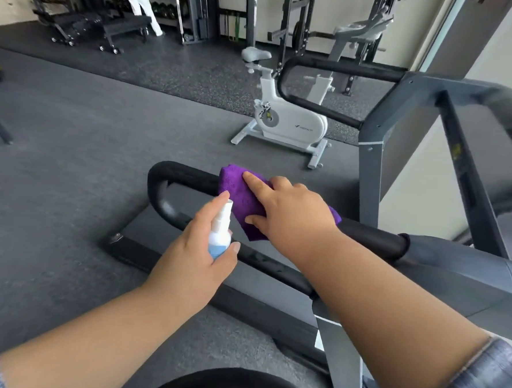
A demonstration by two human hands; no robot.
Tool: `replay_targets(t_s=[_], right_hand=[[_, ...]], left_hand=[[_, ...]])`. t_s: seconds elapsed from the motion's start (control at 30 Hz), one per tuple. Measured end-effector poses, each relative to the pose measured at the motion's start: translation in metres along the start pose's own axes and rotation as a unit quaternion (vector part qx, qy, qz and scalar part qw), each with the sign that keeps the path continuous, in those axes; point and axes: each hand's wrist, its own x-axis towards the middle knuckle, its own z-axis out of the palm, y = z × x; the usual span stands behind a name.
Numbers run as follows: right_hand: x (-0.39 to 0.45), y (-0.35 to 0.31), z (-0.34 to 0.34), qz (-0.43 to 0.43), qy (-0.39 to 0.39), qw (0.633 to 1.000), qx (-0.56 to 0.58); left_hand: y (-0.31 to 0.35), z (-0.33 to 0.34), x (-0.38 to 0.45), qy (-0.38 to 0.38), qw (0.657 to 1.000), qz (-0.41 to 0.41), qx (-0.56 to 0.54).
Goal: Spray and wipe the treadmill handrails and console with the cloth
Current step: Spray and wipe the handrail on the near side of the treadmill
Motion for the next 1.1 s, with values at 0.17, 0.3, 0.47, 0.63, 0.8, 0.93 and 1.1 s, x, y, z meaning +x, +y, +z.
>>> replay_targets(t_s=[0.17, 0.3, 0.47, 0.63, 0.8, 0.93, 1.1], right_hand=[[-0.018, 0.011, -0.005, 0.051, -0.006, 0.999, -0.015], [0.006, -0.016, -0.001, 0.042, -0.009, 0.998, -0.037], [0.07, -0.08, 0.014, 0.039, -0.007, 0.998, -0.042], [0.143, -0.15, 0.021, 0.025, -0.024, 0.998, -0.052], [0.158, -0.162, 0.019, 0.016, -0.057, 0.998, -0.035], [0.127, -0.138, 0.011, 0.086, -0.034, 0.996, 0.014], [0.091, -0.118, 0.007, 0.154, -0.02, 0.988, 0.024]], left_hand=[[-0.023, -0.014, 0.002, 0.015, 0.999, -0.028, -0.017], [-0.053, -0.038, 0.001, 0.021, 0.998, -0.049, -0.023], [-0.089, -0.075, 0.01, -0.013, 0.998, -0.052, -0.014], [-0.132, -0.113, 0.042, -0.007, 1.0, -0.01, -0.024], [-0.159, -0.124, 0.066, -0.065, 0.996, 0.031, -0.046], [-0.173, -0.13, 0.082, -0.099, 0.992, 0.056, -0.052], [-0.191, -0.146, 0.092, -0.122, 0.987, 0.057, -0.087]])
